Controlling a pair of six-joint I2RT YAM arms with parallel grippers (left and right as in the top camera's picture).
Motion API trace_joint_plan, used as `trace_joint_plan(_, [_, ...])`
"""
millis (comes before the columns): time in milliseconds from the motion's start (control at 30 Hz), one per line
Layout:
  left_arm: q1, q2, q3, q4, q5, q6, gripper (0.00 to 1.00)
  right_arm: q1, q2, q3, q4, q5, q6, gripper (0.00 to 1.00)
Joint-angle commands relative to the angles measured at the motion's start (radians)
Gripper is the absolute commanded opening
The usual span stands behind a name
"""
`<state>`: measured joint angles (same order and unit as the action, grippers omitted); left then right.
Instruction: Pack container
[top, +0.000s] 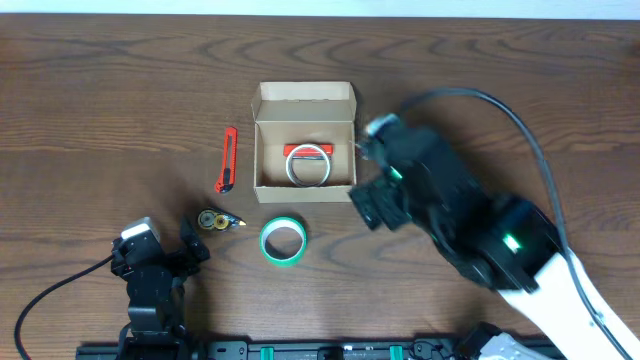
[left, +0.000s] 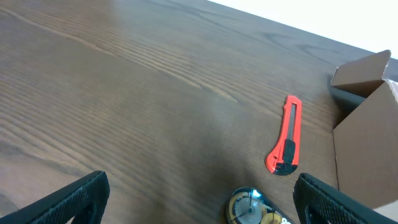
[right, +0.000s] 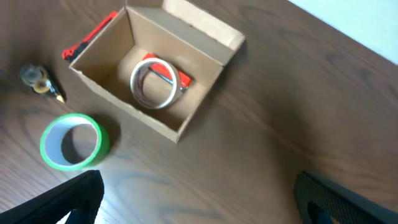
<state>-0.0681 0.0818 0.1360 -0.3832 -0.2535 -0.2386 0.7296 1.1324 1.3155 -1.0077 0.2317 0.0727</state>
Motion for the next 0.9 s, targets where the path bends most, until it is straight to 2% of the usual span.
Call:
trace_joint_plan(0, [0.0, -0.008, -0.022, -0.001, -0.016, 0.007, 0.95, -0.002, -0.156, -0.124, 0.027, 0.031, 0.07, 0.99])
trace_joint_plan(167, [0.0, -0.008, -0.022, -0.001, -0.016, 0.007, 0.95, -0.003, -0.362, -0.281, 0.066, 0.035, 0.068, 0.99])
trace_joint_plan(300, [0.0, -0.008, -0.022, -0.001, -0.016, 0.007, 0.95, -0.003, -0.449, -0.315, 0.058, 0.034, 0.05, 0.99])
trace_joint_plan(867, [0.0, -0.008, -0.022, -0.001, -0.016, 0.007, 0.96, -0.002, -0.458, -0.315, 0.042, 0.023, 0.05, 0.99])
